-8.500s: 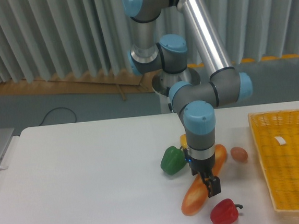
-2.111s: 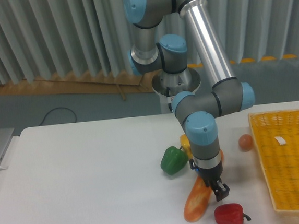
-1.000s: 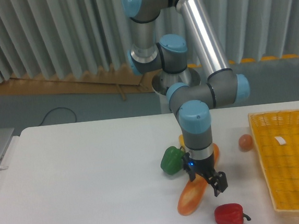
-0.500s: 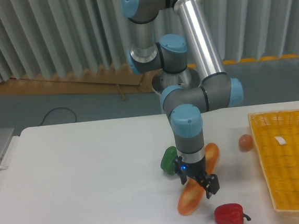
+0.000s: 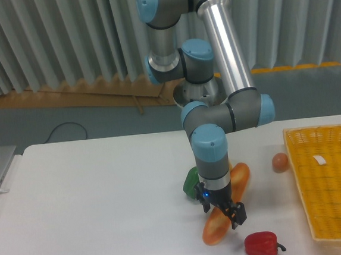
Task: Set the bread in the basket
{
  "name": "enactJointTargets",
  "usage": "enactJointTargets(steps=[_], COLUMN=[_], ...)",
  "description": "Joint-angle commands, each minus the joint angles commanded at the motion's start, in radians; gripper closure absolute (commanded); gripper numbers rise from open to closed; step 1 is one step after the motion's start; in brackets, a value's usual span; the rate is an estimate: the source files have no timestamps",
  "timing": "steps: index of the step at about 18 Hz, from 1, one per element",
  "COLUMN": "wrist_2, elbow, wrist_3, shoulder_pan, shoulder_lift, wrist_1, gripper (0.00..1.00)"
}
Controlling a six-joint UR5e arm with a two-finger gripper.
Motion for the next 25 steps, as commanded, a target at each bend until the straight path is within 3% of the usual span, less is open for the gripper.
enactJointTargets(steps=[4,7,9,12,14,19,25], wrist_2=[0.0,0.0,0.0,-0.002,-0.002,-0.006,-0.012], elbow=[0.002,-0.002,-0.006,-0.006,-0.006,0.008,0.005], wrist_3=[0.003,0.049,0.06,0.061,0.061,0.066,0.066], shoulder_pan=[0.0,0.0,0.002,0.002,0.002,0.017,0.055], shoulder_lift=[-0.003,0.0,0.001,0.005,0.003,0.012,0.064], wrist_1=[0.0,-0.003,-0.003,-0.003,-0.003,-0.006,-0.018], gripper=[0.0,0.33,0.38,0.55,0.61,0.62,0.66])
